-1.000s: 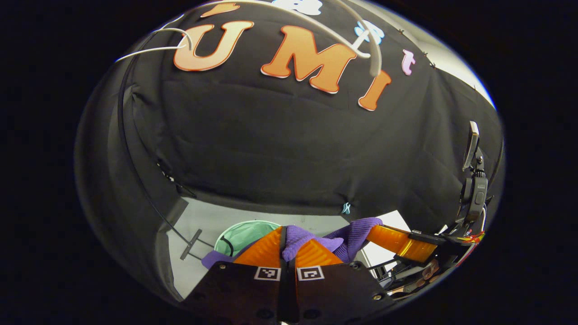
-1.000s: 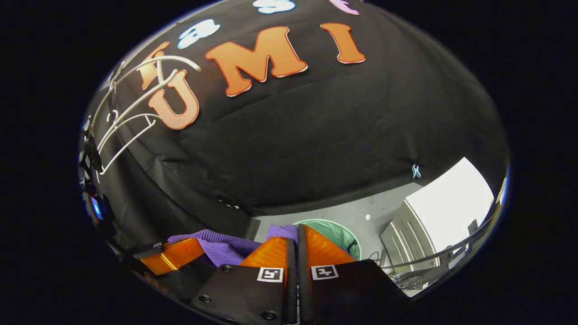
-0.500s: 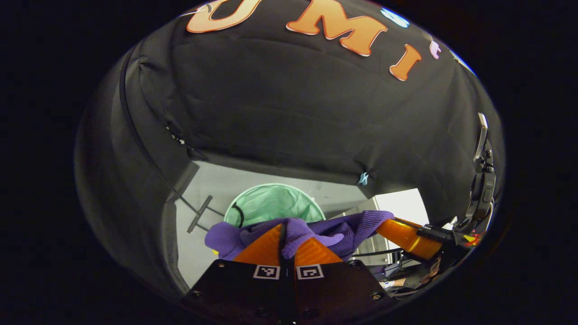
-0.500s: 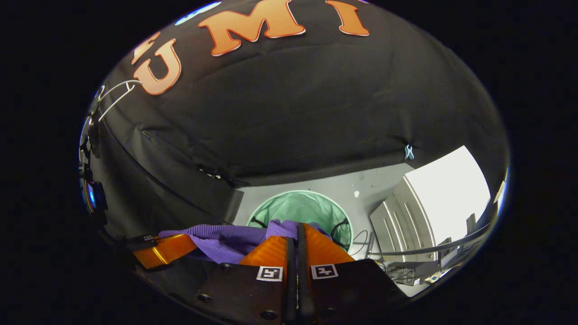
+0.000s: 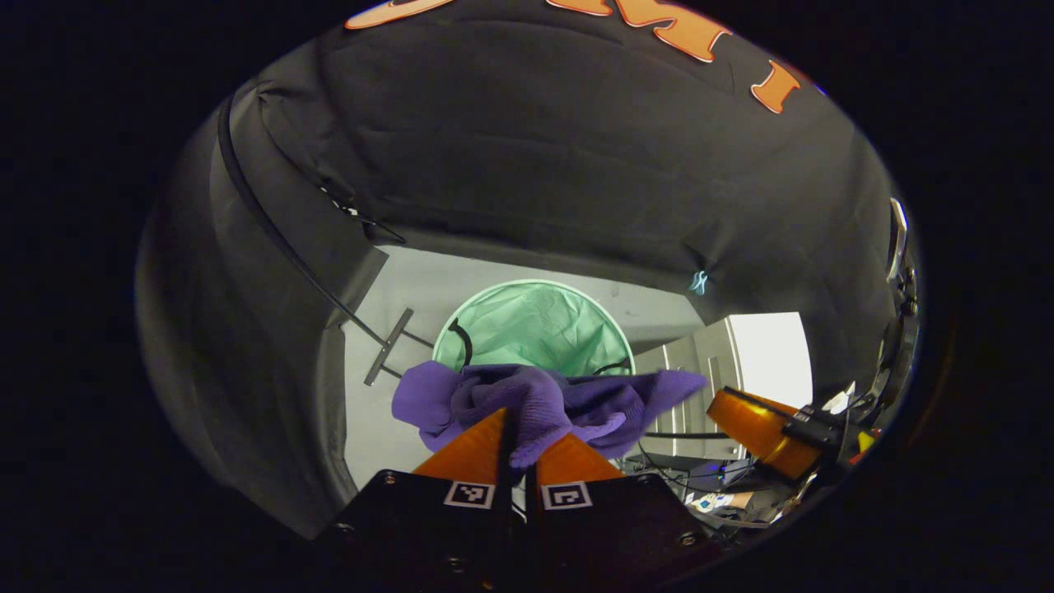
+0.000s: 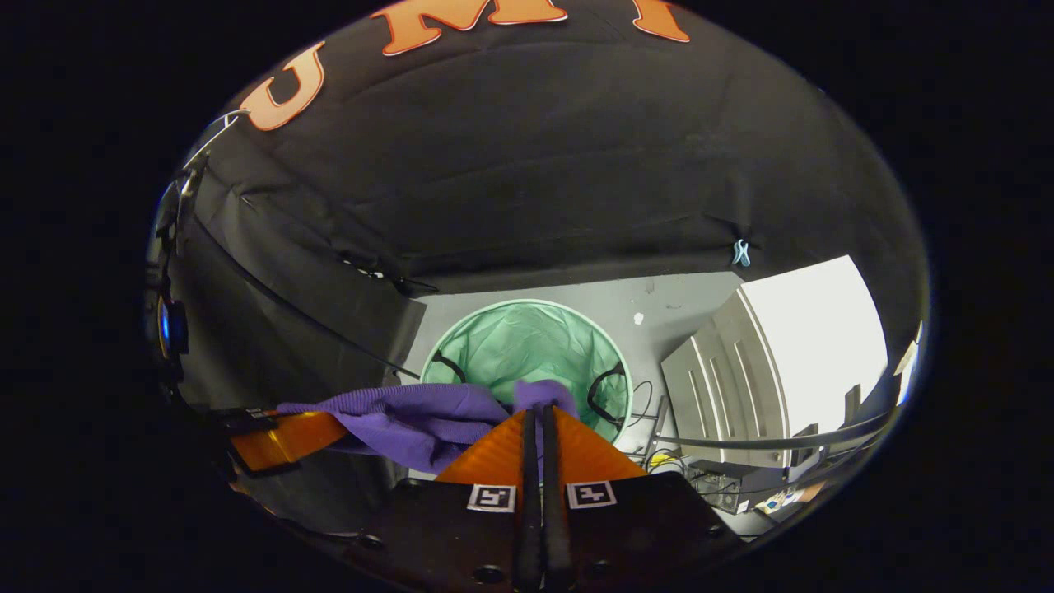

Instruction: Grasp the clothes on the hanger with both hands and then place them into the laundry hamper below.

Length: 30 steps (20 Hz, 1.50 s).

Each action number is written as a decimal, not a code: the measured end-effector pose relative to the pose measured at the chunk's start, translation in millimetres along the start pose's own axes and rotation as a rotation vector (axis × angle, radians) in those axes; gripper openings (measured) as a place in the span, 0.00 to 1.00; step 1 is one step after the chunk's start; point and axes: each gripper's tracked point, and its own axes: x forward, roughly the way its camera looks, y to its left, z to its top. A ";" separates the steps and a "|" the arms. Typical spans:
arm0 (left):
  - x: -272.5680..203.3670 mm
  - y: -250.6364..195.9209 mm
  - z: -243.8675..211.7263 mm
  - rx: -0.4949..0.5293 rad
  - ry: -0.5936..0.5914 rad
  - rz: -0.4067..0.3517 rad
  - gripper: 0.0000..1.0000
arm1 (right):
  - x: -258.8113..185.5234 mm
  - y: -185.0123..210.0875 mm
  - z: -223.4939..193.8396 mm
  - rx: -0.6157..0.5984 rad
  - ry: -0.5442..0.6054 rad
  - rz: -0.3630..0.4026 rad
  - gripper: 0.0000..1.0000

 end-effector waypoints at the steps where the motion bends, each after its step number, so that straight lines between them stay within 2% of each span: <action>1: 0.6 1.1 -3.9 0.006 0.003 0.002 0.19 | -1.8 -6.0 2.0 -0.001 -0.002 -0.013 0.10; 2: 3.1 -1.1 -4.5 0.009 0.001 0.002 0.23 | -6.4 -6.4 7.0 -0.001 -0.002 -0.008 0.22; 4: 3.5 -5.1 -0.7 0.015 -0.008 0.000 0.44 | -9.6 -5.8 7.0 0.000 -0.010 -0.004 0.44; 6: 1.6 -3.6 -0.3 0.019 -0.017 0.002 0.65 | -11.8 -8.0 3.1 0.004 -0.012 -0.007 0.38; 8: -2.2 -5.3 3.3 0.017 -0.022 0.004 0.80 | -13.1 -14.2 -0.7 0.007 -0.008 -0.019 0.37; 9: -4.7 -8.7 4.7 0.008 -0.023 -0.002 0.95 | -15.4 -14.2 -0.5 0.007 -0.009 -0.024 0.44; 10: -5.3 -12.3 3.9 -0.009 -0.022 -0.019 0.96 | -15.5 -15.9 -2.2 0.007 -0.011 -0.024 0.51; 11: -8.7 -15.6 1.0 -0.026 -0.017 -0.034 0.95 | -18.2 -13.5 -2.4 0.009 -0.019 -0.014 0.64; 13: -19.6 -12.0 -4.1 -0.037 -0.023 -0.035 0.95 | -23.4 -10.4 -1.3 0.004 -0.026 -0.003 0.63; 14: -23.6 -9.9 -4.3 -0.033 -0.033 -0.029 0.96 | -26.7 -10.0 0.5 -0.002 -0.034 -0.006 0.80; 17: -37.3 -7.9 -4.0 -0.020 -0.063 -0.044 0.96 | -44.7 -11.7 4.7 -0.033 -0.063 -0.043 0.92; 18: -45.6 -5.8 -4.2 -0.021 -0.076 -0.044 0.96 | -51.3 -13.2 9.2 -0.047 -0.083 -0.056 0.92; 19: -52.7 -3.3 -3.4 -0.024 -0.087 -0.044 0.96 | -56.3 -13.1 12.1 -0.062 -0.100 -0.067 0.99; 20: -61.6 -2.9 -1.9 -0.033 -0.099 -0.050 0.96 | -63.4 -11.9 16.7 -0.073 -0.118 -0.071 0.92; 21: -69.6 -4.3 0.0 -0.046 -0.115 -0.061 0.96 | -73.2 -8.1 19.7 -0.078 -0.134 -0.067 0.99; 28: -141.4 1.6 17.8 -0.049 -0.278 -0.063 0.96 | -139.9 -2.2 46.0 -0.071 -0.258 -0.051 0.99; 30: -163.8 -6.7 19.7 -0.056 -0.309 -0.093 0.96 | -160.1 3.8 52.3 -0.066 -0.294 -0.039 0.99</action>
